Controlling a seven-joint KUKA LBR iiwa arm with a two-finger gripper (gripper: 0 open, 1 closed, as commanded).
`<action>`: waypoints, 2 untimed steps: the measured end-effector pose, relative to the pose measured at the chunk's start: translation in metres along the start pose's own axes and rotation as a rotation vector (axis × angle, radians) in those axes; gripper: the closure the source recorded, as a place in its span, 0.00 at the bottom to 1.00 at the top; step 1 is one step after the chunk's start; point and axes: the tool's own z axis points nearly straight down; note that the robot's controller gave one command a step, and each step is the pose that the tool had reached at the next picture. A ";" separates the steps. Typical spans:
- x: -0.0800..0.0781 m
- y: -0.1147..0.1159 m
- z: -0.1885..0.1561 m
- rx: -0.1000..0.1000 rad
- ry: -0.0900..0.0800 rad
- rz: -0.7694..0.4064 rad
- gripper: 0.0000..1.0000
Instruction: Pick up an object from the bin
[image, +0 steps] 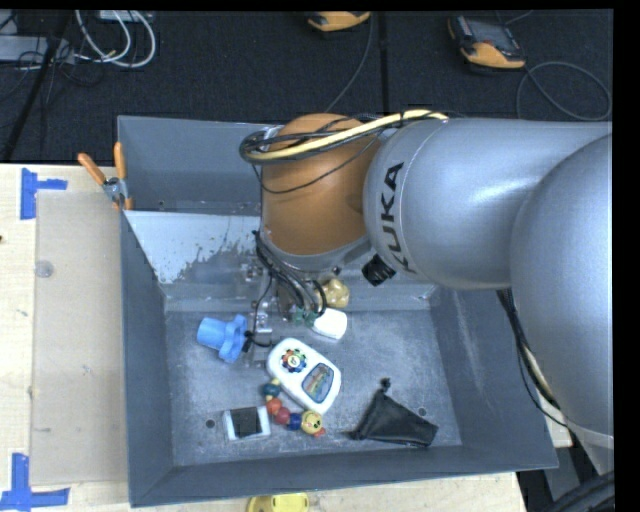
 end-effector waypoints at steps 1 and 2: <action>-0.002 -0.001 -0.005 -0.001 -0.007 0.005 0.00; -0.009 -0.003 0.046 -0.001 -0.007 0.133 0.00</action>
Offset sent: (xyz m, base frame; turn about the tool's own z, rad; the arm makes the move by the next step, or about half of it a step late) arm 0.0181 -0.0047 -0.1174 0.3157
